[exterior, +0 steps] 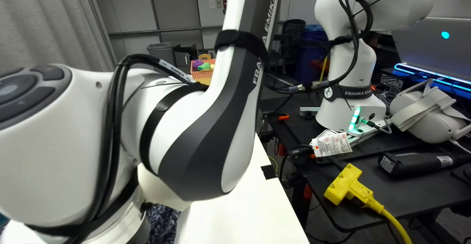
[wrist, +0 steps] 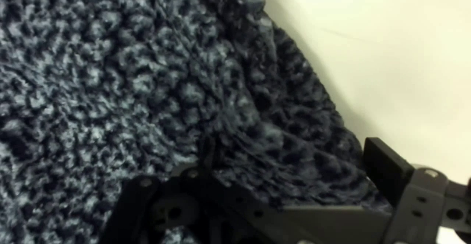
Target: Fold the grey blanket once
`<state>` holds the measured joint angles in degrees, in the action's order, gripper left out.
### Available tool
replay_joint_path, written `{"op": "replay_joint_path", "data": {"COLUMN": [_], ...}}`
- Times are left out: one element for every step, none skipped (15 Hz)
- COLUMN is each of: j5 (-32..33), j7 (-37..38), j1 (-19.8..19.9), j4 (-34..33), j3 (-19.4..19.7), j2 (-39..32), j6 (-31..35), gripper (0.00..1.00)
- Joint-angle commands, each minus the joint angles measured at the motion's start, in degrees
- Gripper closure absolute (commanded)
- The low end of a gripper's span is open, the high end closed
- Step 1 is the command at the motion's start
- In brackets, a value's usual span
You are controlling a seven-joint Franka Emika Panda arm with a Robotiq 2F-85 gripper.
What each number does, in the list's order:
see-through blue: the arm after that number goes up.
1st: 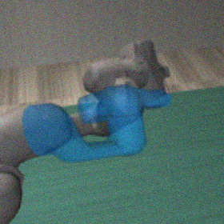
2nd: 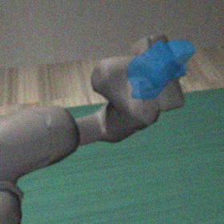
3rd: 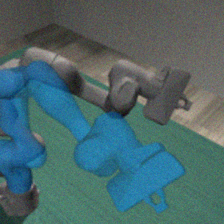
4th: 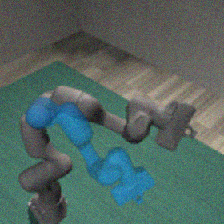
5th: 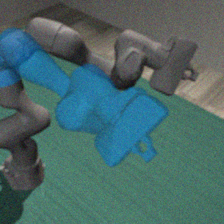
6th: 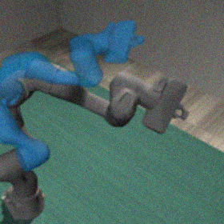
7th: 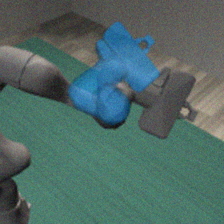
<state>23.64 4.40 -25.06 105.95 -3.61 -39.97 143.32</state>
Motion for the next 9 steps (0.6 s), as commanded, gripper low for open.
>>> {"op": "replay_joint_path", "data": {"j5": [1.2, 0.7, 0.7, 0.2, 0.1, 0.0, -0.2, -0.2, -0.4], "j7": [2.7, 3.1, 3.8, 4.2, 5.1, 6.2, 7.2, 8.2, 8.8], "j1": [-1.6, -1.6, -1.8, -1.8, -1.9, -2.1, -2.2, -2.4, -2.5], "j4": [-4.6, -5.1, -5.5, -5.9, -6.2, -6.4, -6.6, -6.8, -6.8], "j3": [1.5, 1.4, 1.6, 1.4, 1.5, 1.6, 1.7, 1.9, 1.9], "j2": [-3.2, -3.5, -3.8, -4.1, -4.3, -4.5, -4.6, -4.7, -4.7], "j6": [0.7, 0.6, 0.7, 0.6, 0.7, 0.9, 0.9, 0.7, 0.5], "gripper": [0.14, 0.26, 0.32, 0.42, 0.50, 0.58, 0.65, 0.71, 0.79]}}
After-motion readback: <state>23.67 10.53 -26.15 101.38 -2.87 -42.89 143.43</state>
